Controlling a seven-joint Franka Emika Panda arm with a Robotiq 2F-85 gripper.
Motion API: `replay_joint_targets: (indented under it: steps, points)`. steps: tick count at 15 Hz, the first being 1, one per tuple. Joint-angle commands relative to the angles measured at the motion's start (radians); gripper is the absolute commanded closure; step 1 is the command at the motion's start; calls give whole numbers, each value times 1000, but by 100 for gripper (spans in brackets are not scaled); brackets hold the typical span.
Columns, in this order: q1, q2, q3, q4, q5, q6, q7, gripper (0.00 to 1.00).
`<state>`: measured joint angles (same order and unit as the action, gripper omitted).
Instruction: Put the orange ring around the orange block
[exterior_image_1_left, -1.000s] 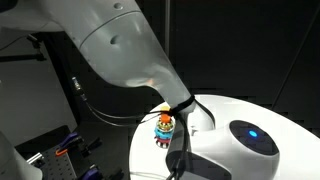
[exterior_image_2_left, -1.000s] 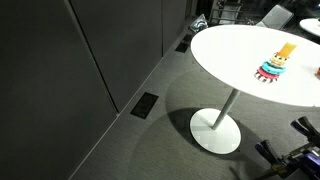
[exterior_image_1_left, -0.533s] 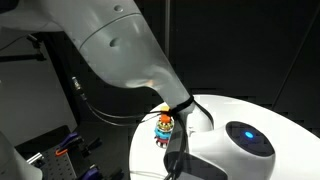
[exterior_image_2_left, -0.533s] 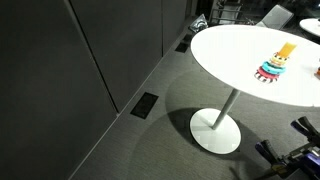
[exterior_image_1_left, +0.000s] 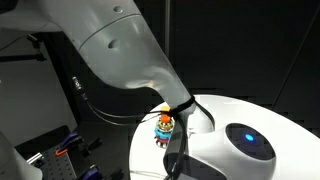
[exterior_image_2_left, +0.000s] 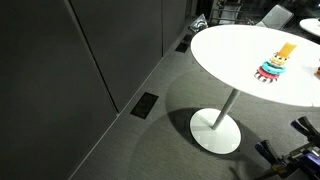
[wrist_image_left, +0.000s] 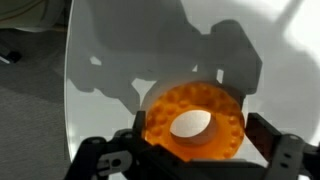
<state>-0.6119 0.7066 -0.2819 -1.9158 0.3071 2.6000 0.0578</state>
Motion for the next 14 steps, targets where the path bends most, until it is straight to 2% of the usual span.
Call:
replay_joint_targets:
  steps: [1, 4, 5, 8, 11, 14]
  points:
    - [-18, 4, 18, -1, 17, 18, 4, 27]
    - [-17, 1, 12, -1, 13, 18, 9, 44]
    - [-16, 1, 11, 0, 11, 15, 11, 44]
    - [-14, -8, 7, -3, 8, 9, 12, 54]
    - [-9, -25, 4, -8, 5, 2, 12, 59]
    - [6, -44, -4, -14, -8, -16, 20, 61]
